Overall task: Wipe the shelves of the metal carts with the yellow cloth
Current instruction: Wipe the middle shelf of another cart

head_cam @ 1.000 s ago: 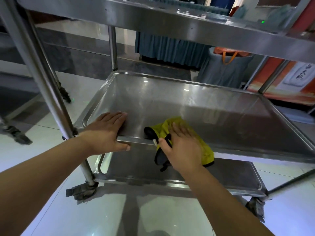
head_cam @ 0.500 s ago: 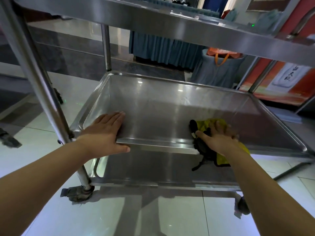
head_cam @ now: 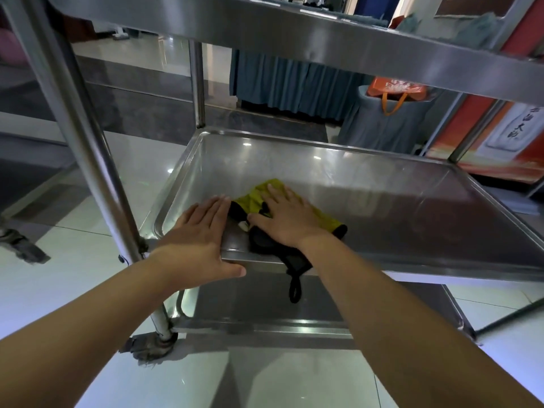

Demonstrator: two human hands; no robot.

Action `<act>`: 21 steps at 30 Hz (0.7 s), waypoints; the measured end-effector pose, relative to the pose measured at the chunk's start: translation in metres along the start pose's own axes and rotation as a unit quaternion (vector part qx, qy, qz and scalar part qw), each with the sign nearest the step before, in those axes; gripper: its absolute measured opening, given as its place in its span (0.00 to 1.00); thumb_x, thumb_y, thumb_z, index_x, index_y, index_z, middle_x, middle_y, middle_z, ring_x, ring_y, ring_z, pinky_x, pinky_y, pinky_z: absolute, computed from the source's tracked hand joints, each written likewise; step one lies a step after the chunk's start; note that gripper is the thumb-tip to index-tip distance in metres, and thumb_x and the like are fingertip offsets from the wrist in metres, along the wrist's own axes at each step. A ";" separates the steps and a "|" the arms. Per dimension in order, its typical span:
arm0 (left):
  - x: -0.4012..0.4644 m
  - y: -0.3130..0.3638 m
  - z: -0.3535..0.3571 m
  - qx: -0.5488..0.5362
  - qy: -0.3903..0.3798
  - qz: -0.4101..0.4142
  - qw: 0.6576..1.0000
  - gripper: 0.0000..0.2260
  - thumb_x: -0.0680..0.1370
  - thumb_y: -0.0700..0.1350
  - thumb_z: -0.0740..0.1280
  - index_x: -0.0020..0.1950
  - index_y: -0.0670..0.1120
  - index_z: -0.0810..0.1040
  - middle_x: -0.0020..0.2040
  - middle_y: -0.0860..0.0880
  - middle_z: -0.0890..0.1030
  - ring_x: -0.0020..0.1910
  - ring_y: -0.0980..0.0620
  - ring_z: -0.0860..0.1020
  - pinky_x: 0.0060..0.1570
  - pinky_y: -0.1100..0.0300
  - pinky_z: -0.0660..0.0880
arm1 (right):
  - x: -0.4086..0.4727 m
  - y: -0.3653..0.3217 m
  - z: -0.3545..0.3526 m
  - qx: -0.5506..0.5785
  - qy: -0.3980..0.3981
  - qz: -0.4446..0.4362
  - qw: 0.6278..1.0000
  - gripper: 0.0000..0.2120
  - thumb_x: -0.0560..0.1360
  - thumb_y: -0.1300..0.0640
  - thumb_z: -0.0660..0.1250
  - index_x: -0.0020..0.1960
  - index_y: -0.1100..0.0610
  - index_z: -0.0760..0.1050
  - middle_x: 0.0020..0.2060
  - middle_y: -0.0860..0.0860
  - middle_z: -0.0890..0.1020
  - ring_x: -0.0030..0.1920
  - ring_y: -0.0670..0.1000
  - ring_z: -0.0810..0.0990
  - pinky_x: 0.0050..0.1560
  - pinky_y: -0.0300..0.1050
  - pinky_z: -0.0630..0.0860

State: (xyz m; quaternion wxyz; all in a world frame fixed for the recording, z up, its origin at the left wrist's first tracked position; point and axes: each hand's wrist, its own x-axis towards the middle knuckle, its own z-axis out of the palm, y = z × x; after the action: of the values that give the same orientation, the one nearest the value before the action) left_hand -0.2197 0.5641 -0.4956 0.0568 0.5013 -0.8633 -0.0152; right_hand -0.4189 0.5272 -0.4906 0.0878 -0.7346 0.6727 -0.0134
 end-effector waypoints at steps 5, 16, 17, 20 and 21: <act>-0.001 -0.001 -0.002 0.010 -0.019 0.006 1.000 0.55 0.57 0.76 0.43 0.76 0.47 0.31 0.77 0.52 0.36 0.66 0.64 0.30 0.67 0.62 0.30 | -0.007 0.083 -0.013 0.013 0.023 0.092 0.995 0.33 0.78 0.34 0.51 0.78 0.45 0.49 0.78 0.44 0.46 0.78 0.50 0.43 0.75 0.55 0.46; 0.003 0.002 -0.003 0.026 -0.015 0.035 0.999 0.53 0.59 0.76 0.39 0.76 0.47 0.33 0.78 0.52 0.38 0.65 0.63 0.32 0.63 0.65 0.27 | -0.076 0.243 -0.045 0.017 0.042 0.339 0.940 0.34 0.75 0.32 0.50 0.77 0.48 0.56 0.77 0.50 0.54 0.75 0.58 0.54 0.72 0.60 0.55; 0.004 0.003 -0.003 0.028 -0.012 0.040 0.999 0.53 0.59 0.76 0.39 0.76 0.47 0.33 0.77 0.53 0.38 0.66 0.63 0.32 0.64 0.64 0.28 | -0.073 0.239 -0.046 0.020 0.049 0.351 0.935 0.36 0.75 0.30 0.50 0.77 0.48 0.56 0.76 0.51 0.55 0.75 0.59 0.55 0.72 0.60 0.56; 0.006 0.002 -0.001 0.025 -0.014 0.046 0.999 0.53 0.59 0.75 0.39 0.76 0.47 0.32 0.71 0.58 0.34 0.66 0.63 0.31 0.64 0.63 0.29 | -0.055 0.218 -0.044 0.034 0.061 0.361 0.930 0.45 0.66 0.22 0.49 0.75 0.47 0.56 0.75 0.53 0.58 0.74 0.60 0.56 0.72 0.63 0.56; 0.007 0.000 0.000 0.021 -0.006 0.049 0.999 0.52 0.60 0.76 0.40 0.76 0.46 0.33 0.70 0.58 0.34 0.67 0.63 0.32 0.65 0.63 0.30 | -0.045 0.211 -0.042 0.037 0.065 0.344 0.936 0.48 0.63 0.20 0.48 0.75 0.46 0.56 0.75 0.53 0.58 0.75 0.60 0.55 0.72 0.63 0.55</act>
State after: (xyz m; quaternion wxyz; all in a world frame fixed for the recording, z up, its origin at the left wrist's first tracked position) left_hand -0.2233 0.5583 -0.4947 0.0416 0.4595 -0.8872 0.0023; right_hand -0.6370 0.5506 -0.4757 0.0699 -0.4524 0.8874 -0.0548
